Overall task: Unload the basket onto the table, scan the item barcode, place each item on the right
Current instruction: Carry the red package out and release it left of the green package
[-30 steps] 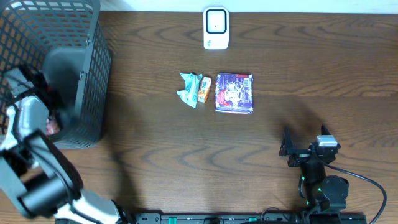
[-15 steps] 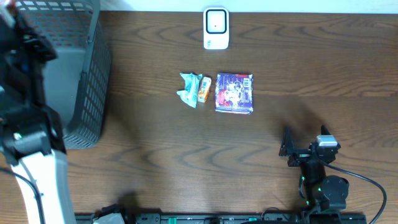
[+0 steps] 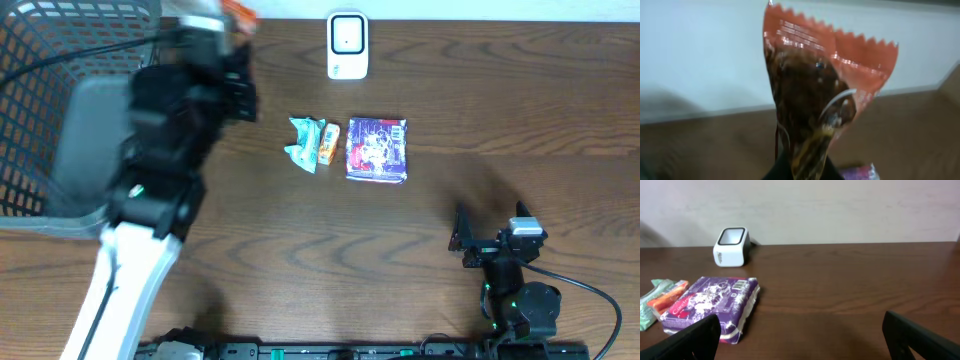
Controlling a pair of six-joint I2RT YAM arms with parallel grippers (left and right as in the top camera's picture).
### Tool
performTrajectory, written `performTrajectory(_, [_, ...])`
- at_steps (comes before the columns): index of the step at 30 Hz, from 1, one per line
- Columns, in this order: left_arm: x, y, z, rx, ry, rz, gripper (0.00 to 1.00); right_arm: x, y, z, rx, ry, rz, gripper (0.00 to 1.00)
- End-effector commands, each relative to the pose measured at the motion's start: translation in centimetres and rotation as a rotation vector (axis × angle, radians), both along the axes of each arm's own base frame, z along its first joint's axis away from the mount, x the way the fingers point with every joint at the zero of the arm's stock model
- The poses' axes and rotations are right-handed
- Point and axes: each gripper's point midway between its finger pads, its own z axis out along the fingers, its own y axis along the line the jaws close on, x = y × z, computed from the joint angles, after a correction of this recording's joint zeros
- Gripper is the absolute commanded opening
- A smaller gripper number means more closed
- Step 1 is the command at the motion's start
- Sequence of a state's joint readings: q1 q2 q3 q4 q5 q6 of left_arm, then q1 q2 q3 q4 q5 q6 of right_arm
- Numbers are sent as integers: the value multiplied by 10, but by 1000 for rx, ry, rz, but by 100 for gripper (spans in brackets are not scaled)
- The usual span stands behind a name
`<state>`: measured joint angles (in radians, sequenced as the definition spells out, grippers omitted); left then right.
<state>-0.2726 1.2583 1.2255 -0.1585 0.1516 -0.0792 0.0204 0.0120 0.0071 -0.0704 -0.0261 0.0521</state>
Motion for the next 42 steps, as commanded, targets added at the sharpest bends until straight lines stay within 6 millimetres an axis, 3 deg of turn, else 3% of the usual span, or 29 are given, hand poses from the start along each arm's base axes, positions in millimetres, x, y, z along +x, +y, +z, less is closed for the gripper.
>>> performTrajectory(1, [12,-18,-51,36,150,-25,7,0,-5,-1,10,1,-21,99])
performTrajectory(6, [14,-31,-140,72,424,-22,8,0,-5,-1,10,1,-21,99])
performTrajectory(11, [25,-19,-207,171,565,59,8,0,-5,-1,10,1,-21,99])
performTrajectory(17, [26,-18,-262,139,706,132,8,0,-5,-1,10,1,-21,99])
performTrajectory(20, [26,-18,-278,111,752,168,8,0,-5,-1,10,1,-21,99])
performTrajectory(21, [26,-18,-282,109,762,173,17,0,-5,-1,10,1,-21,99])
performTrajectory(22, [26,-18,-284,111,764,173,35,0,-5,-1,10,1,-21,99])
performTrajectory(23, [27,-18,-285,111,761,173,43,0,-5,-1,10,1,-21,99])
performTrajectory(27, [37,-16,-277,107,714,169,49,0,-5,-1,10,1,-21,99])
performTrajectory(30, [46,-13,-253,85,652,170,52,0,-5,-1,10,1,-21,99])
performTrajectory(34, [54,-5,-196,63,522,160,52,0,-5,-1,10,1,-21,99])
performTrajectory(38, [49,14,-128,67,364,156,52,0,-5,-1,10,1,-21,99])
performTrajectory(42, [32,48,-89,111,290,186,52,0,-5,-1,10,1,-21,99])
